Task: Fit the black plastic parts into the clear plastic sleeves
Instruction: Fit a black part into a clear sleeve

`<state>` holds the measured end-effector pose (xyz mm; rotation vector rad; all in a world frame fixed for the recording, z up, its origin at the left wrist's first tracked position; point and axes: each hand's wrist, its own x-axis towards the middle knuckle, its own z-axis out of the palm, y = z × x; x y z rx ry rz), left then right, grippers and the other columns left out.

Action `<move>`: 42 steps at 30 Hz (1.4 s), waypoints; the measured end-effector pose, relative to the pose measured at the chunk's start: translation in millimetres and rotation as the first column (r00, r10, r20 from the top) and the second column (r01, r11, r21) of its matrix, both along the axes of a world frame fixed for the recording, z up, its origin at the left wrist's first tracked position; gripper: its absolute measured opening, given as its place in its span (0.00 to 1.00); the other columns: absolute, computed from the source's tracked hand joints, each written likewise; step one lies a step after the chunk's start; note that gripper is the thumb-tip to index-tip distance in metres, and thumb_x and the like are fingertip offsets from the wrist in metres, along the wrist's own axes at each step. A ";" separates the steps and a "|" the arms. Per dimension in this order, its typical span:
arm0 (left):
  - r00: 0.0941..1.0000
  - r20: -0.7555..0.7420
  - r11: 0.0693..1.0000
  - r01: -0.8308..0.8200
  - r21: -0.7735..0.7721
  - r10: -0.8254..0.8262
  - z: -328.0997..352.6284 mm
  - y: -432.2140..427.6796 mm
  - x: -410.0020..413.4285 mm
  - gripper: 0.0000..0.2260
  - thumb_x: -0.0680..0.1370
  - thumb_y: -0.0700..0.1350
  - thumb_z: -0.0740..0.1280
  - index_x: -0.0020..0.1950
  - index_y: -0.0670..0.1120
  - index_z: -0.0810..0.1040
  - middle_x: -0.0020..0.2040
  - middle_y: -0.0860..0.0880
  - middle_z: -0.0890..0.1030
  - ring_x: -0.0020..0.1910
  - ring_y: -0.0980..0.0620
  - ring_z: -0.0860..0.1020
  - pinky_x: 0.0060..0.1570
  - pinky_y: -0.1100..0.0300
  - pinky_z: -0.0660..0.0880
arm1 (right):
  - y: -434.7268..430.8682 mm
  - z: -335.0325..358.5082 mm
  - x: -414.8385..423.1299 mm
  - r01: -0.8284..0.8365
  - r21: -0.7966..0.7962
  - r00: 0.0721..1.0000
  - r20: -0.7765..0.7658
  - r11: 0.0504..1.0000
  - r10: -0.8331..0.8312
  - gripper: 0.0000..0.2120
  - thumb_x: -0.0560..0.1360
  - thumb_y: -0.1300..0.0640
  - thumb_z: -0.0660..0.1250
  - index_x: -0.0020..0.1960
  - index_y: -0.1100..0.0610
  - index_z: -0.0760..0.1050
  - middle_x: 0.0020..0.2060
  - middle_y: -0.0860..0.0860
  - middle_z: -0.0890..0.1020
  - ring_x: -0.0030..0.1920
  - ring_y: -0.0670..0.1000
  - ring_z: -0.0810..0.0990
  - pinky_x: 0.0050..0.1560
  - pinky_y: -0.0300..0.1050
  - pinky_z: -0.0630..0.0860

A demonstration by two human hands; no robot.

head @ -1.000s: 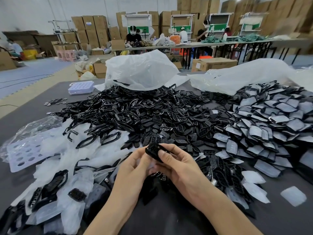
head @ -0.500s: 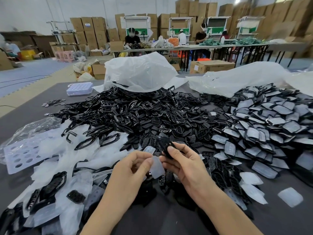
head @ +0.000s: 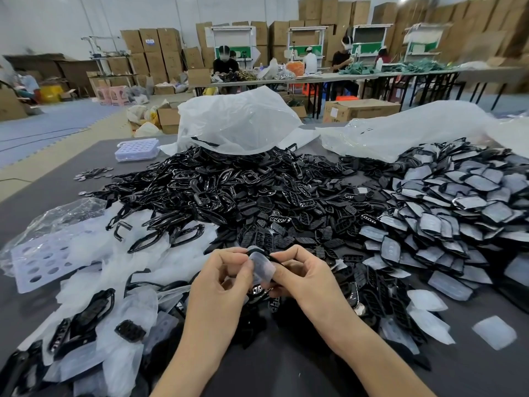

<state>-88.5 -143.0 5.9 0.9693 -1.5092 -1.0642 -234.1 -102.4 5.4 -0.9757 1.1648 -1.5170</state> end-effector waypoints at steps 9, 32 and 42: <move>0.999 0.012 0.999 0.041 0.018 -0.041 1.4 -2.2 1.8 0.10 0.79 0.40 0.69 0.53 0.56 0.79 0.41 0.51 0.82 0.38 0.51 0.80 0.34 0.65 0.76 | 2.7 2.5 -0.4 -0.031 -0.057 0.999 0.028 0.998 0.033 0.05 0.72 0.51 0.73 0.47 0.48 0.86 0.42 0.56 0.87 0.41 0.50 0.86 0.44 0.40 0.82; 0.987 0.065 0.989 0.146 0.030 -0.148 4.0 2.6 0.8 0.06 0.81 0.39 0.65 0.52 0.47 0.80 0.34 0.45 0.81 0.34 0.59 0.79 0.38 0.70 0.74 | 3.9 3.9 -0.8 0.105 -0.066 0.993 -0.047 0.992 -0.108 0.05 0.74 0.52 0.73 0.48 0.52 0.85 0.40 0.54 0.87 0.38 0.50 0.86 0.39 0.37 0.80; 0.988 0.076 0.991 0.133 -0.005 -0.132 2.2 3.6 -0.3 0.08 0.81 0.38 0.65 0.53 0.50 0.81 0.32 0.47 0.79 0.33 0.59 0.78 0.37 0.70 0.73 | 0.3 4.8 -1.0 0.034 0.003 0.997 0.074 0.999 -0.034 0.13 0.82 0.63 0.65 0.48 0.52 0.86 0.45 0.56 0.87 0.41 0.52 0.86 0.43 0.40 0.81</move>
